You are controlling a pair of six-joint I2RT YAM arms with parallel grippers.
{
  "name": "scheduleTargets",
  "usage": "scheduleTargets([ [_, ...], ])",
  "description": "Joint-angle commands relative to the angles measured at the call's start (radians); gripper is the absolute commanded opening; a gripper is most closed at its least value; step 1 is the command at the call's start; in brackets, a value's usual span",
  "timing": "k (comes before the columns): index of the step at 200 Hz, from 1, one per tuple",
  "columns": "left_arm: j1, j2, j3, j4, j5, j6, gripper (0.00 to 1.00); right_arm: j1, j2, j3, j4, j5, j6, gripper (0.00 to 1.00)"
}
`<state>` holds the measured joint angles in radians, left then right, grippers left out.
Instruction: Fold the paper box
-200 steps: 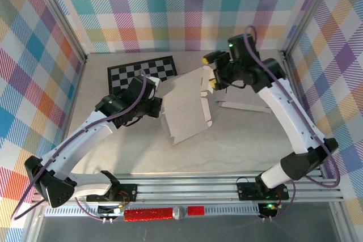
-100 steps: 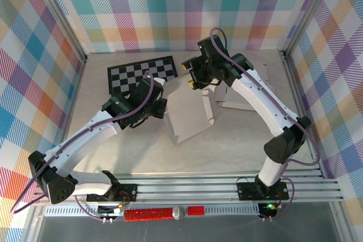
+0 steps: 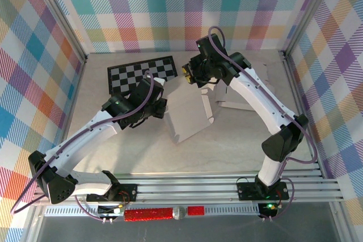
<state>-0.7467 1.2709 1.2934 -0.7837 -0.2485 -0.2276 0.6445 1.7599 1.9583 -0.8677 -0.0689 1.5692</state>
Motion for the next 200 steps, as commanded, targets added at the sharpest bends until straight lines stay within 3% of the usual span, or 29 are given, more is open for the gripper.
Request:
scheduleTargets([
  [1,-0.009,0.001,0.035,0.011,-0.009,0.005,0.0,0.004,0.021,0.025,0.003,-0.011,-0.009,0.23],
  [81,-0.008,0.001,0.031,0.014,-0.006,0.006,0.0,0.004,0.023,0.014,-0.004,-0.022,-0.006,0.15],
  [137,-0.008,-0.006,0.029,0.023,0.006,0.007,0.0,0.004,0.015,0.002,0.002,-0.014,-0.001,0.0],
  [155,-0.007,-0.022,0.021,0.032,0.021,0.001,0.22,0.003,0.005,-0.021,0.021,-0.011,0.016,0.0],
  [186,-0.003,-0.121,-0.016,0.116,0.096,-0.047,0.47,0.002,-0.017,-0.075,0.059,-0.004,0.054,0.0],
  [200,0.006,-0.17,-0.022,0.154,0.139,-0.094,0.53,0.002,-0.029,-0.107,0.085,0.007,0.071,0.0],
])
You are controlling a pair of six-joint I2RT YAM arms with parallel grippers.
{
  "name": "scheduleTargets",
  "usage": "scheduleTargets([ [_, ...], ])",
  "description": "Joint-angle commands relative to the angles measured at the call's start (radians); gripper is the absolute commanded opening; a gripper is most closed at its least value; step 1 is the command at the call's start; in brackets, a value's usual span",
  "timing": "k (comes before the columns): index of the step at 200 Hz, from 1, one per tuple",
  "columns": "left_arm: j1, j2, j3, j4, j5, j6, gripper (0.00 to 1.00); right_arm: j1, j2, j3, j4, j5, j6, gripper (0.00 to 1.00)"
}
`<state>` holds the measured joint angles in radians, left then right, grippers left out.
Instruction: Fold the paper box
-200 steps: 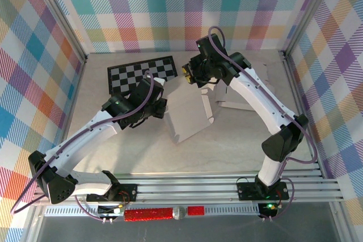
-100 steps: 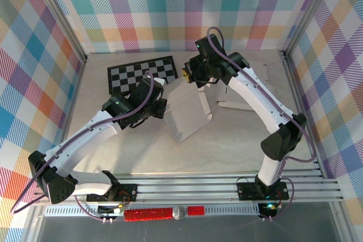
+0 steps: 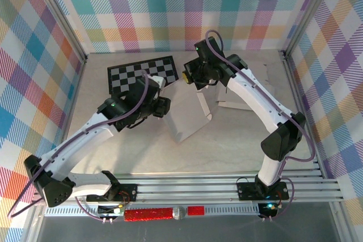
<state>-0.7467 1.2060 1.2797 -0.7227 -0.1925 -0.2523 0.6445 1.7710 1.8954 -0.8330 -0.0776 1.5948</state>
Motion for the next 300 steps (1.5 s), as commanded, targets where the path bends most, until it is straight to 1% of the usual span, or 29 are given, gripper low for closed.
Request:
scheduleTargets([
  [1,0.008,-0.108,-0.009,0.097,0.087,-0.072,0.53,0.002,-0.041,-0.045,0.053,0.016,0.047,0.0],
  [22,0.027,-0.139,0.009,0.123,0.155,-0.156,0.54,0.001,-0.053,-0.085,0.085,0.028,0.074,0.0],
  [34,0.042,-0.136,0.033,0.106,0.164,-0.207,0.55,0.001,-0.054,-0.095,0.093,0.036,0.084,0.0],
  [42,0.056,-0.123,0.051,0.084,0.163,-0.246,0.56,0.001,-0.055,-0.103,0.1,0.038,0.089,0.0],
  [55,0.093,-0.085,0.083,0.059,0.196,-0.314,0.56,0.001,-0.054,-0.11,0.106,0.038,0.096,0.0],
  [75,0.132,-0.012,0.135,0.041,0.257,-0.417,0.54,0.001,-0.053,-0.121,0.112,0.036,0.106,0.0],
  [109,0.147,0.09,0.225,-0.011,0.269,-0.555,0.51,0.003,-0.059,-0.138,0.118,0.037,0.115,0.0],
  [138,0.156,0.118,0.226,0.0,0.284,-0.653,0.47,0.003,-0.065,-0.147,0.123,0.036,0.117,0.0],
  [169,0.156,0.139,0.236,-0.051,0.275,-0.67,0.44,0.003,-0.075,-0.16,0.127,0.039,0.123,0.0],
  [187,0.159,0.132,0.212,-0.035,0.272,-0.678,0.44,0.003,-0.078,-0.162,0.127,0.039,0.121,0.0],
  [226,0.159,0.155,0.226,-0.049,0.295,-0.682,0.43,0.002,-0.078,-0.162,0.127,0.036,0.12,0.0],
  [266,0.159,0.176,0.202,-0.005,0.349,-0.709,0.41,0.003,-0.079,-0.162,0.132,0.032,0.12,0.0],
  [300,0.163,0.175,0.217,-0.011,0.321,-0.688,0.4,0.003,-0.078,-0.162,0.131,0.029,0.114,0.0],
])
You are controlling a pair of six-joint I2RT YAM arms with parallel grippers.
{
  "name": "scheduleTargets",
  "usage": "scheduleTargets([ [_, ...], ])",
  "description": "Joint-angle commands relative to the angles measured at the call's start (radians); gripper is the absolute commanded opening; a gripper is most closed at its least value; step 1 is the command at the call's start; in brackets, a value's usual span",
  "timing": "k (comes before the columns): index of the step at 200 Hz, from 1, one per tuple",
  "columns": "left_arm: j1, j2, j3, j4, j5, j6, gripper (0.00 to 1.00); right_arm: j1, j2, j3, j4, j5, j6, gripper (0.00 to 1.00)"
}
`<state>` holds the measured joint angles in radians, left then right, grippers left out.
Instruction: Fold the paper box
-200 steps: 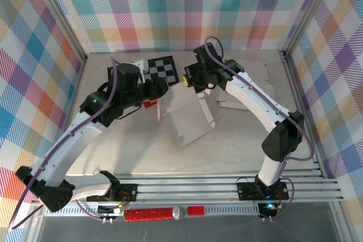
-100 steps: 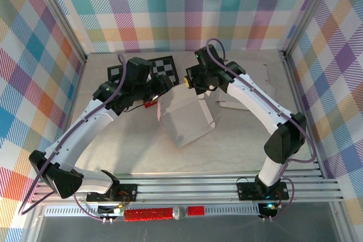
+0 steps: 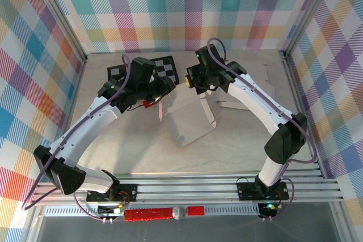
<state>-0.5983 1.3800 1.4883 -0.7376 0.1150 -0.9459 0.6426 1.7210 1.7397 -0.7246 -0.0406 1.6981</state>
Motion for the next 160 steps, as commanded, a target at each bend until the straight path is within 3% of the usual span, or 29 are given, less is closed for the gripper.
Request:
scheduleTargets([
  [1,0.016,0.001,0.01,0.002,0.013,0.008,0.4,0.005,-0.028,-0.006,0.022,-0.007,0.012,0.0],
  [71,0.106,-0.069,0.013,-0.155,-0.045,0.182,0.52,0.006,-0.071,-0.144,0.131,0.039,-0.016,0.0],
  [129,0.26,-0.196,-0.218,-0.126,-0.058,0.337,0.5,0.026,-0.056,-0.284,0.362,0.033,-0.079,0.0],
  [160,0.319,-0.237,-0.344,-0.066,-0.005,0.382,0.47,0.035,-0.037,-0.353,0.471,0.017,-0.087,0.0],
])
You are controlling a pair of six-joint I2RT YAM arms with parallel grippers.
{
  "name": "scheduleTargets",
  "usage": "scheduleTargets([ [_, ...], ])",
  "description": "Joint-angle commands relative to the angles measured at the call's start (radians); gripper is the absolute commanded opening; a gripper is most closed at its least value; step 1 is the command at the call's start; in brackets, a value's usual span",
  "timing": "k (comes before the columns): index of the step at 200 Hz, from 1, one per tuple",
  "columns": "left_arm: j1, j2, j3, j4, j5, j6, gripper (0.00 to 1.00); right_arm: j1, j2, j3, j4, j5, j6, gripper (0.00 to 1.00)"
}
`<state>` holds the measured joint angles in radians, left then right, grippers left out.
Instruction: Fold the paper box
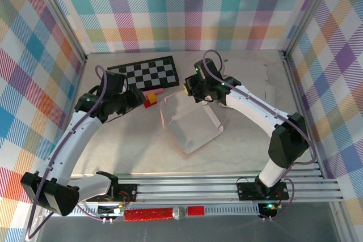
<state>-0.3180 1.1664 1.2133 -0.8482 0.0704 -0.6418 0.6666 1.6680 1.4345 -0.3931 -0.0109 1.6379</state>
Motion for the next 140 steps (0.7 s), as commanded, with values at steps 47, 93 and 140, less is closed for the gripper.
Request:
scheduleTargets([
  [47,0.063,-0.065,-0.164,0.105,0.042,0.153,0.44,0.014,0.024,-0.146,0.345,-0.045,-0.06,0.0],
  [93,0.068,-0.064,-0.283,0.241,0.155,0.209,0.41,0.001,0.063,-0.142,0.477,-0.181,-0.23,0.0],
  [140,0.068,-0.124,-0.377,0.3,0.145,0.277,0.4,-0.009,0.076,-0.26,0.713,-0.255,-0.277,0.0],
])
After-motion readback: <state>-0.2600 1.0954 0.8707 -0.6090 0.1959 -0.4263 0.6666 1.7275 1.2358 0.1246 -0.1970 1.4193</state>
